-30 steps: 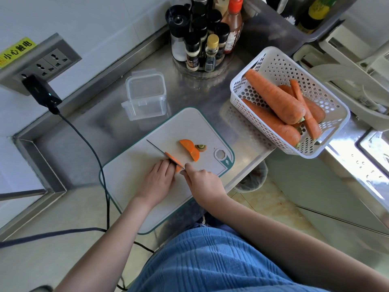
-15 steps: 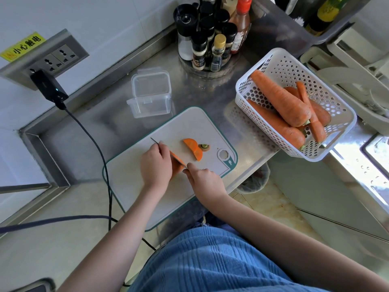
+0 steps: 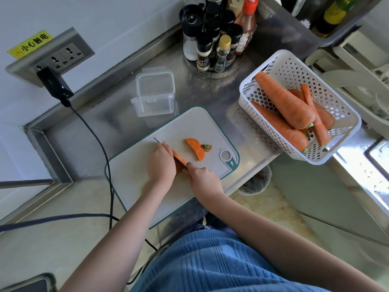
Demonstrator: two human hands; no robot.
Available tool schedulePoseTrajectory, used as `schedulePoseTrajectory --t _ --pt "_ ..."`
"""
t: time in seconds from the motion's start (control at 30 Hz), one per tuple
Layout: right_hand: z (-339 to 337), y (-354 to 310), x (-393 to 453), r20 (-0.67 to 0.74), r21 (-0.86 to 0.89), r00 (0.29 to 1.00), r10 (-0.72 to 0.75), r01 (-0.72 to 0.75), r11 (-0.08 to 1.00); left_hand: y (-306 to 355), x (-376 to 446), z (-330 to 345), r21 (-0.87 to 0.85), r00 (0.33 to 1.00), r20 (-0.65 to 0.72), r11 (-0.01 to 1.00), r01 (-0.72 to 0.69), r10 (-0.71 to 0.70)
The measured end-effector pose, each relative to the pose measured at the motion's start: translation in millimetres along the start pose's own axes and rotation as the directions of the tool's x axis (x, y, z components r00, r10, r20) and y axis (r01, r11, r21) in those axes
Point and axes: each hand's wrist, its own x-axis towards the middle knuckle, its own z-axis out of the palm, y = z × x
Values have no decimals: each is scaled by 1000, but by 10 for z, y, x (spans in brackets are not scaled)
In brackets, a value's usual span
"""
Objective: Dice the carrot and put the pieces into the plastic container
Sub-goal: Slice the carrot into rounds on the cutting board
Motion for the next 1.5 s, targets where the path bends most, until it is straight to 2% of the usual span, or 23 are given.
schedulePoseTrajectory --t 0.13,0.23,0.33,0.43,0.57,0.73,0.87,0.97,1.07,1.2,1.3,1.4,1.5 --pt "-60 39 -25 -9 47 1000 -10 11 999 -146 -31 6 -85 996 90 996 33 -25" --pt "-92 75 -65 -24 120 999 23 -20 993 -311 -84 19 -78 981 74 981 -175 181" --pt "-130 121 -95 -98 212 990 102 -80 974 -420 -122 36 -20 912 67 914 -404 405" --pt "-174 166 -118 -146 241 980 137 -99 965 -449 -127 1 55 842 78 841 -539 534" --pt "-213 158 -121 -169 250 979 112 -67 966 -425 -159 -22 93 735 101 729 -678 671" --pt "-215 127 -138 -153 152 985 79 -56 987 -453 -211 -11 73 694 6 692 -718 720" --pt "-238 143 -184 -154 -63 988 10 -20 998 -352 -241 -87 116 596 -143 612 -782 790" --pt "-282 156 -214 -232 -218 972 -39 -13 976 -252 -179 -209 142 539 -87 546 -826 838" --pt "-271 182 -207 -339 -316 939 -68 -46 948 -221 -56 -284 107 534 -20 533 -840 845" --pt "-260 213 -210 -395 -323 913 -100 -36 946 -196 17 -299 -14 572 107 576 -817 813" --pt "-258 186 -227 -425 -322 899 -108 -39 946 -130 17 -290 -78 592 133 604 -793 795" --pt "-272 162 -231 -421 -301 903 -90 -45 953 -92 -14 -293 -99 596 88 603 -792 798" --pt "-306 196 -213 -421 -290 904 -69 -63 955 -95 13 -344 -3 722 11 722 -691 691"
